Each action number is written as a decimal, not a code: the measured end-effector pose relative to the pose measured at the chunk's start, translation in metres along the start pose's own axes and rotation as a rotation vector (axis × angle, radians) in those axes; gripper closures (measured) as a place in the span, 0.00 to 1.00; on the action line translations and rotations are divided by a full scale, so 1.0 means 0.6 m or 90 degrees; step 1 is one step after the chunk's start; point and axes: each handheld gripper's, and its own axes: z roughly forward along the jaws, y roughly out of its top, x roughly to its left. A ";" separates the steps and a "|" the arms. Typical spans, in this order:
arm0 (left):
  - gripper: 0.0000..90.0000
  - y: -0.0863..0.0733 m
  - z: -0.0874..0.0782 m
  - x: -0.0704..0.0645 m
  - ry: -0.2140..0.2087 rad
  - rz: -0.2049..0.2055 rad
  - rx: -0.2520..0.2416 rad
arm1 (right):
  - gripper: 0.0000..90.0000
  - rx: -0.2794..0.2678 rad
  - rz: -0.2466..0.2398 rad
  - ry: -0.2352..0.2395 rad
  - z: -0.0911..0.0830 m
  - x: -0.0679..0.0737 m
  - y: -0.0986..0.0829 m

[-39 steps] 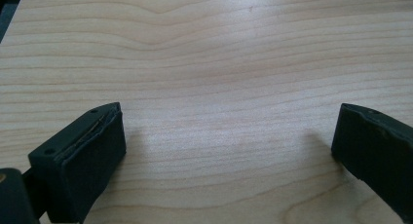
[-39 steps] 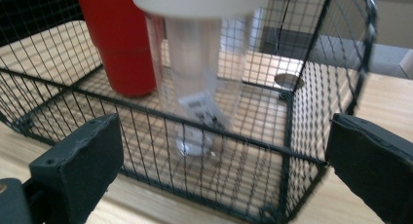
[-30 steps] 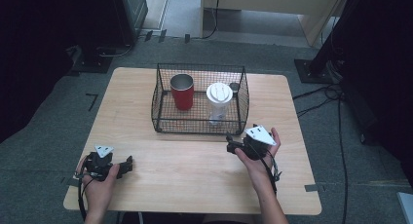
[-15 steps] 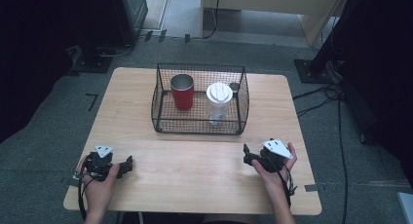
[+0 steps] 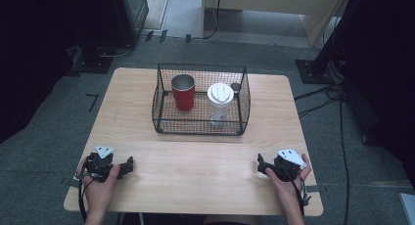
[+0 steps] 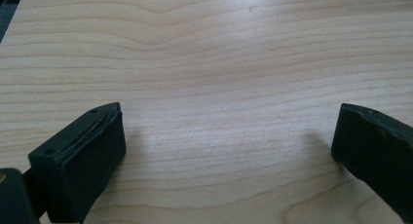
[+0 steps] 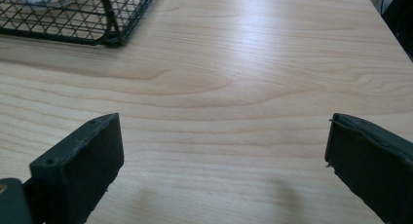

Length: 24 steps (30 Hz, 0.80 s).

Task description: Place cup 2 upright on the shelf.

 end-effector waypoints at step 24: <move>0.00 0.000 0.000 0.000 0.000 0.001 0.000 | 0.01 0.120 0.031 -0.019 -0.047 -0.090 -0.043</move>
